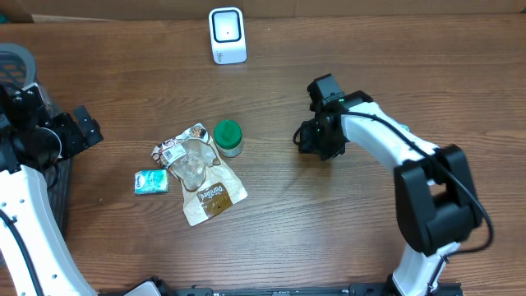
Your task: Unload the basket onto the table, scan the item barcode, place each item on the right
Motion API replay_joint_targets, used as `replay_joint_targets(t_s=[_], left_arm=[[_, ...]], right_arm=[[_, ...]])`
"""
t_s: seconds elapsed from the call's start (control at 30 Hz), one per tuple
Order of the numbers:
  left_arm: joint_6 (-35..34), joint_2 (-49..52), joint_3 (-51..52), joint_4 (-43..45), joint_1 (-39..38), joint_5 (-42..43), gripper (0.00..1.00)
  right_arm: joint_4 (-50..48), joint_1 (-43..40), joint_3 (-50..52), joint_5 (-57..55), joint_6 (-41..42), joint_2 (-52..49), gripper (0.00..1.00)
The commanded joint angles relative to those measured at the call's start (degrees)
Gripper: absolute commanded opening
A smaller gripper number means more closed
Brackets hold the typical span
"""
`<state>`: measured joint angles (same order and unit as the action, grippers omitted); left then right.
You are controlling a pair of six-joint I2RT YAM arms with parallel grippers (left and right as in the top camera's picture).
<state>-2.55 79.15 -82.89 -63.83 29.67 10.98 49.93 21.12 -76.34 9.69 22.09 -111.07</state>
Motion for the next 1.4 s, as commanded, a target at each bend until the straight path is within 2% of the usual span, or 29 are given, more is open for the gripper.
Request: replay_joint_targets(t_s=[0.0, 0.13, 0.47, 0.67, 0.87, 1.07, 1.37], left_arm=[[1.3, -0.1, -0.8, 0.0, 0.2, 0.6, 1.00], [1.3, -0.1, -0.8, 0.0, 0.2, 0.6, 1.00], [1.3, -0.1, -0.8, 0.0, 0.2, 0.6, 1.00], [1.3, -0.1, -0.8, 0.0, 0.2, 0.6, 1.00], [1.3, -0.1, -0.8, 0.0, 0.2, 0.6, 1.00], [1.3, -0.1, -0.8, 0.0, 0.2, 0.6, 1.00], [1.3, -0.1, -0.8, 0.0, 0.2, 0.6, 1.00]], right_arm=[[2.8, -2.8, -2.1, -0.8, 0.0, 10.6, 0.40], [8.1, -7.5, -2.0, -11.5, 6.3, 13.6, 0.36], [4.6, -9.4, 1.0, -16.6, 8.2, 5.3, 0.36], [-0.1, -9.2, 1.0, -16.1, 8.2, 1.0, 0.35], [-4.4, -9.0, 1.0, -10.8, 7.8, -3.3, 0.34], [-14.0, -6.4, 1.0, -4.4, 1.2, -4.1, 0.33], [-17.6, -2.2, 0.2, -5.5, -3.1, -4.0, 0.37]])
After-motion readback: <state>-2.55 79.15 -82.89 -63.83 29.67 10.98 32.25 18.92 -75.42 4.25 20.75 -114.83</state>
